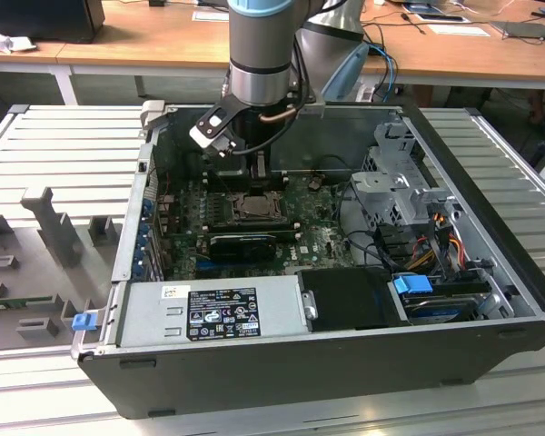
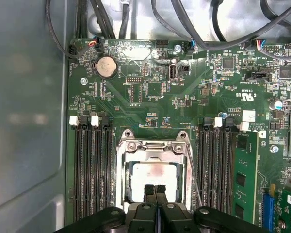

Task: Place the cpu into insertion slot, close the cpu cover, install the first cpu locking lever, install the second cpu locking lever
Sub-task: 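Install the first cpu locking lever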

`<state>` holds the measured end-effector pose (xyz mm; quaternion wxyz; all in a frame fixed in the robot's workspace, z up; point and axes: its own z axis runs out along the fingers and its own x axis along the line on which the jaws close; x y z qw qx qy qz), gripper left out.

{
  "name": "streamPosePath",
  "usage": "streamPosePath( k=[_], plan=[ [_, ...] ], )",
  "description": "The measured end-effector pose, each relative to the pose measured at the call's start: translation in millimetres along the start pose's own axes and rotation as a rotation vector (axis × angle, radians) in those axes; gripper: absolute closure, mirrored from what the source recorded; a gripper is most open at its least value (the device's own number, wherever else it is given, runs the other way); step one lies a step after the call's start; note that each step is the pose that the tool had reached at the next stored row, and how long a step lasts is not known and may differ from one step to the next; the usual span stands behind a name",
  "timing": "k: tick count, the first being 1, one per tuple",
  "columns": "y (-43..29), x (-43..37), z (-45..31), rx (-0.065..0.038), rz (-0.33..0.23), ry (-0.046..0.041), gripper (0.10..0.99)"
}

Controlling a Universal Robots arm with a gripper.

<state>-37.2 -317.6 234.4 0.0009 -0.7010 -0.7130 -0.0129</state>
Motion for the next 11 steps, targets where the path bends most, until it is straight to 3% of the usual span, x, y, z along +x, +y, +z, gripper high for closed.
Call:
streamPosePath(
  k=[11],
  plan=[
    [0.1,0.1,-6.6,0.000,0.000,0.0001,0.980]
  ],
)
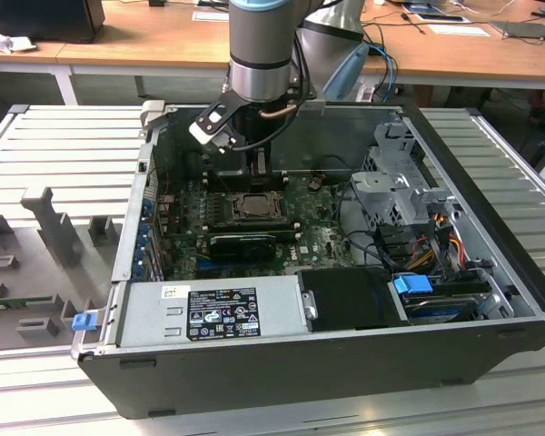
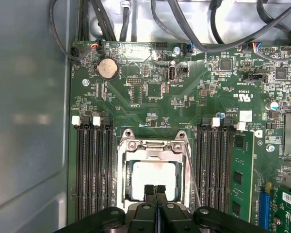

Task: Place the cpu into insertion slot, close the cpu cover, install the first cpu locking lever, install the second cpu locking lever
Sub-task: 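Install the first cpu locking lever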

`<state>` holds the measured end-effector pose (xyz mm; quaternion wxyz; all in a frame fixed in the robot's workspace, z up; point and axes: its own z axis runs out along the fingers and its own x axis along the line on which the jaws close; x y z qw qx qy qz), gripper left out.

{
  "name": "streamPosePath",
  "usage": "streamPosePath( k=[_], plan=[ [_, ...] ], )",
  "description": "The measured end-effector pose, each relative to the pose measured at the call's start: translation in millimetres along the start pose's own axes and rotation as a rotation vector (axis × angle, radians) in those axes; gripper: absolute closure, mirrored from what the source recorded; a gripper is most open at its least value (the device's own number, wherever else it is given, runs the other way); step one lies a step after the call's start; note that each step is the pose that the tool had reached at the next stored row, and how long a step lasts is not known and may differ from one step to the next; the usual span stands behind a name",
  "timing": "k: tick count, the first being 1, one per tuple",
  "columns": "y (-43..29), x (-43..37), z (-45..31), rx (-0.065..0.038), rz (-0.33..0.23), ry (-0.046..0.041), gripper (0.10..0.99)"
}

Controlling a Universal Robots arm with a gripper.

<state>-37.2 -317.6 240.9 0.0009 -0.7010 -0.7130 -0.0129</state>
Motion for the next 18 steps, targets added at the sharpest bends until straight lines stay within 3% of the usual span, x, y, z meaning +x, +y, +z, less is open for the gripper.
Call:
streamPosePath(
  k=[7,18],
  plan=[
    [0.2,0.2,-9.0,0.000,0.000,-0.0001,0.980],
    [0.5,0.6,-29.6,0.000,0.000,-0.0008,0.980]
  ],
)
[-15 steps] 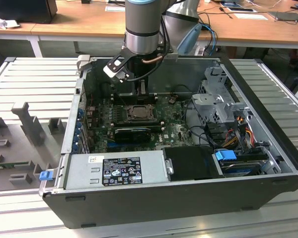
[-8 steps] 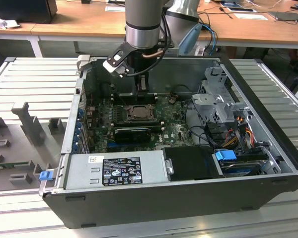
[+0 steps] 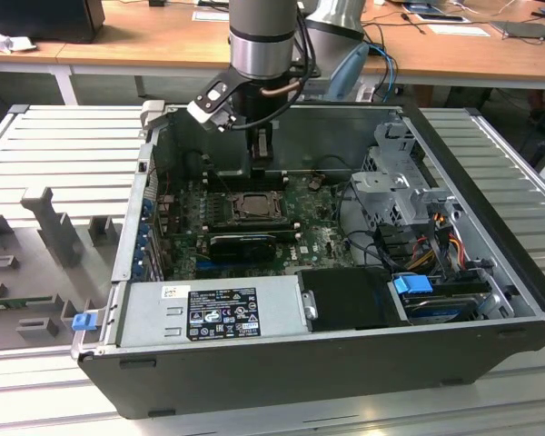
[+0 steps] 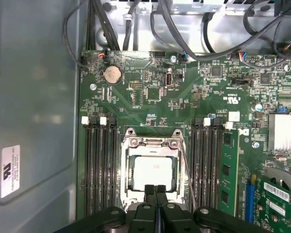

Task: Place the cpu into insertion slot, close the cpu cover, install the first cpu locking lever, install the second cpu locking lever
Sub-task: 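Install the first cpu locking lever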

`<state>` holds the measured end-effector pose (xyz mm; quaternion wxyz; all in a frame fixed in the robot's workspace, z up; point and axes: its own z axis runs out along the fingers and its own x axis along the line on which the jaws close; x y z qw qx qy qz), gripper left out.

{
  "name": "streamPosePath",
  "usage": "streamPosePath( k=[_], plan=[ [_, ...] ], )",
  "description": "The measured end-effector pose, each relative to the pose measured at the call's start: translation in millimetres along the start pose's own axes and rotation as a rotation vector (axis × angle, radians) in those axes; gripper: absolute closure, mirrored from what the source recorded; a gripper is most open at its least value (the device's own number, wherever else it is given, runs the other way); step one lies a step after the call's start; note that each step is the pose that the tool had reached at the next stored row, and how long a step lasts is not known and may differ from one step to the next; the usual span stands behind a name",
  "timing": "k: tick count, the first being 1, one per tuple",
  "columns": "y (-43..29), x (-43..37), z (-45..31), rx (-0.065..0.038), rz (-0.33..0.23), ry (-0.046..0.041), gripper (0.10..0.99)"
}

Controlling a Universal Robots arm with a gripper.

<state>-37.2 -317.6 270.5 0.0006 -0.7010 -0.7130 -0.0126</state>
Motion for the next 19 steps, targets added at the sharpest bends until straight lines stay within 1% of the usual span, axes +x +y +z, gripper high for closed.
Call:
streamPosePath(
  k=[3,5,7,9,13,15,19],
  plan=[
    [0.1,0.1,-4.6,0.000,0.000,-0.0001,0.980],
    [0.1,0.1,-4.6,0.000,-0.003,0.0002,0.980],
    [0.1,0.1,-4.3,0.001,-0.062,-0.0003,0.980],
    [0.0,0.0,-4.1,0.002,-0.099,0.0000,0.980],
    [0.0,0.1,-3.5,0.003,-0.142,0.0009,0.980],
    [0.0,0.1,-3.4,0.003,-0.189,0.0017,0.980],
    [0.1,0.1,-3.4,0.004,-0.240,0.0027,0.980]
  ],
)
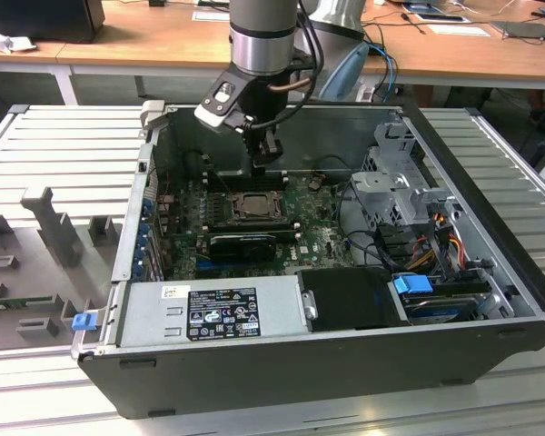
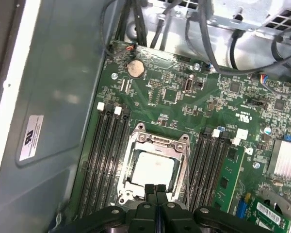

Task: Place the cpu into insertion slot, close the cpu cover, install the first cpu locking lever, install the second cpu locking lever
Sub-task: 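Install the first cpu locking lever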

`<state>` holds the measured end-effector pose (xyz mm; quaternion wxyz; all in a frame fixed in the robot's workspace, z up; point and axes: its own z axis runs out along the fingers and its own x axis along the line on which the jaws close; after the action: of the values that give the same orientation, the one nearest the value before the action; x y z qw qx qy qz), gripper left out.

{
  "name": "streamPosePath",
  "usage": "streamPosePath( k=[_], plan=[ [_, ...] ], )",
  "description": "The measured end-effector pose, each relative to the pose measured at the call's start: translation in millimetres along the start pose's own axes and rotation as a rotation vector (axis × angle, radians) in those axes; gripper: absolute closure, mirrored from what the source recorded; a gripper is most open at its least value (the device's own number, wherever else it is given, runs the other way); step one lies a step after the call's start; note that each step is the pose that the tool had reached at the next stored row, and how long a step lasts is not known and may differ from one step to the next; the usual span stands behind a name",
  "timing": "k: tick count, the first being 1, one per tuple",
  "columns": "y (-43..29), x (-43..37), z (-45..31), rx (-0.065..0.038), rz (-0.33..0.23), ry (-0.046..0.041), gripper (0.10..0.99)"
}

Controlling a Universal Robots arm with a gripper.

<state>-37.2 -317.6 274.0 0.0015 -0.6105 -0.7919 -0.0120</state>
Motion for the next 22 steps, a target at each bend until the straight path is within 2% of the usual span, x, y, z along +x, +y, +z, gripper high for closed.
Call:
streamPosePath(
  k=[7,9,14,22],
  plan=[
    [0.0,0.0,0.0,0.001,-0.079,0.0013,0.980],
    [0.0,0.0,0.0,0.002,-0.138,0.0024,0.980],
    [0.0,0.0,0.0,0.004,-0.209,0.0035,0.980],
    [0.0,0.0,0.0,0.005,-0.294,0.0050,0.980]
  ],
)
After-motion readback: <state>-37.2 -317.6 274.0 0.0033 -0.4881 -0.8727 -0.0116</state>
